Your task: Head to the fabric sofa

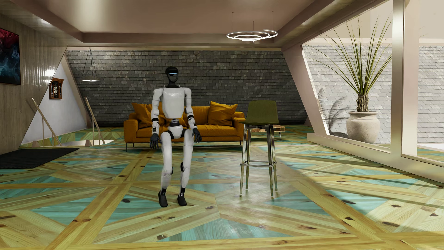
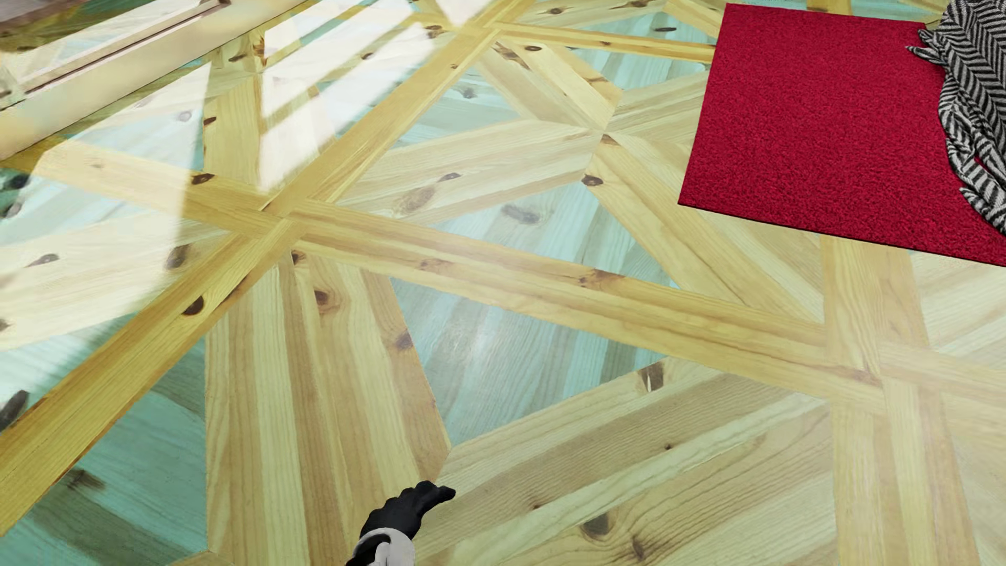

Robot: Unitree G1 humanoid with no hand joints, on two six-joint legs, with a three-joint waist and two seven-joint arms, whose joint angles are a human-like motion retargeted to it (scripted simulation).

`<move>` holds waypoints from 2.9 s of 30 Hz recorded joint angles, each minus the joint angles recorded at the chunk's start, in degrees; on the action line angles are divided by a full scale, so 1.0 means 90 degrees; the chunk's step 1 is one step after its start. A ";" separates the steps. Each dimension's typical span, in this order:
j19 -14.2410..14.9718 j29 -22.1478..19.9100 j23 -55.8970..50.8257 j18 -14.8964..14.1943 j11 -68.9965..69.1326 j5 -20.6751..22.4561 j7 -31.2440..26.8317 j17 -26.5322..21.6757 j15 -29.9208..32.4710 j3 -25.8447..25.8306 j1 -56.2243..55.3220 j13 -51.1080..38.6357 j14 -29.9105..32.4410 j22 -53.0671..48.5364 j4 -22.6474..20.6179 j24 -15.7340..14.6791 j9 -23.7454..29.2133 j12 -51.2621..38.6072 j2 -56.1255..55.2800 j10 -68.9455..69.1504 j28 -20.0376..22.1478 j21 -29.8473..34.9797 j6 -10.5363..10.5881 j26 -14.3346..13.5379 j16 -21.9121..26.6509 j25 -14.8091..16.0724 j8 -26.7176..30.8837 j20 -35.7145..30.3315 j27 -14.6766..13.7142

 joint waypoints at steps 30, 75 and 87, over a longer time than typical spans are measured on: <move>0.0322 -0.0391 -0.0137 -0.1392 -0.4905 -0.0083 0.4357 0.0147 0.0377 -0.0255 0.0482 -0.0115 0.0679 -0.0772 0.4006 -0.0032 -0.0216 0.0701 0.2684 -0.0611 -0.0301 -0.0105 0.1282 0.0329 0.0605 0.0178 -0.4003 -0.0736 -0.0165; -0.0549 -0.0514 -0.0009 -0.1239 -0.4208 0.1689 -0.0490 0.0874 -0.1069 -0.0381 -0.2359 -0.0357 0.0230 -0.1305 0.2106 -0.0963 0.0284 0.0946 0.2448 0.3673 0.0441 -0.0019 0.1390 -0.0079 0.0970 -0.0167 -0.2347 0.1008 -0.0968; -0.0413 -0.0563 -0.0705 -0.0824 -0.2360 0.0111 -0.0089 0.0094 0.1064 0.0316 -0.1691 -0.0484 0.1134 0.1337 0.1174 0.0047 0.0326 0.1642 0.4022 0.0265 -0.0157 0.0306 0.0347 0.0991 0.0015 0.0251 -0.1832 0.1298 -0.0437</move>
